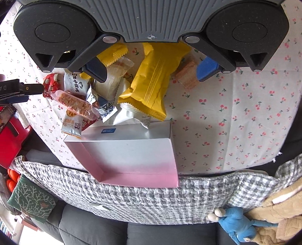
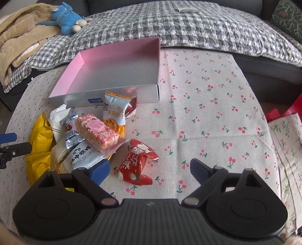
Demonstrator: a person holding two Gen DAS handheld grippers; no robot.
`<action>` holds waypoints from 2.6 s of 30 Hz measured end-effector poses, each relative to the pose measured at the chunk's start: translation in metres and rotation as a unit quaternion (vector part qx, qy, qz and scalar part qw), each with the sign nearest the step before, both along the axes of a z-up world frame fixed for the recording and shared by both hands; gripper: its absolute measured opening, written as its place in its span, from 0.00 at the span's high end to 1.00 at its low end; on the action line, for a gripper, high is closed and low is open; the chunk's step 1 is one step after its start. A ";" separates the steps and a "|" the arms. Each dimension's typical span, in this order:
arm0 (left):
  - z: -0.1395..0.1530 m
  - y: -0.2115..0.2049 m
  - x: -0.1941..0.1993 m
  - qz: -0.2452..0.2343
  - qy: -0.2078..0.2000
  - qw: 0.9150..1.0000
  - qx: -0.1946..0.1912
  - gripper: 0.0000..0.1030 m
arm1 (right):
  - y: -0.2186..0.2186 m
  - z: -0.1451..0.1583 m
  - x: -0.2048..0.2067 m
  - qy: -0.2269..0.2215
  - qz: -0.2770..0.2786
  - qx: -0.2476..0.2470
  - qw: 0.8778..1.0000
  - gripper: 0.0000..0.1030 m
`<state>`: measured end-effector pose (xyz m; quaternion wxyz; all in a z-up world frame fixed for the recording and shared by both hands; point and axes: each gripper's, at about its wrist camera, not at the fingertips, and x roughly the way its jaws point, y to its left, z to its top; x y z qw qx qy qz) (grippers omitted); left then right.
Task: Organize snacks
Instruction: 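Grasp the yellow cake packet with the left tool while the right tool grasps the red candy packet, then carry both packets over the pink box and open both tools to drop them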
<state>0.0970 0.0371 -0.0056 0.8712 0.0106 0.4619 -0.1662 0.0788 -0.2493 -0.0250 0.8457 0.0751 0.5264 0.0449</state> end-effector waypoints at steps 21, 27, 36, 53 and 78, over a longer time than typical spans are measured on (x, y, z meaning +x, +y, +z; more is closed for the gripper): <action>-0.038 -0.018 0.027 -0.054 0.031 0.997 0.043 0.62 | 0.030 -0.020 0.008 -0.008 0.021 -0.066 0.998 0.73; -0.034 -0.012 0.024 -0.033 0.027 0.998 0.037 0.64 | 0.032 -0.014 0.004 -0.025 0.020 -0.060 0.998 0.78; -0.017 -0.008 0.017 -0.022 0.002 0.999 0.038 0.65 | 0.023 0.001 0.002 -0.053 0.006 -0.043 0.998 0.78; 0.011 0.010 0.010 0.019 -0.025 0.999 0.021 0.65 | 0.017 0.017 -0.006 -0.078 0.002 -0.001 0.997 0.78; 0.024 -0.063 0.145 0.040 -0.045 0.998 0.018 0.65 | -0.002 0.008 0.120 -0.108 0.022 0.107 0.988 0.78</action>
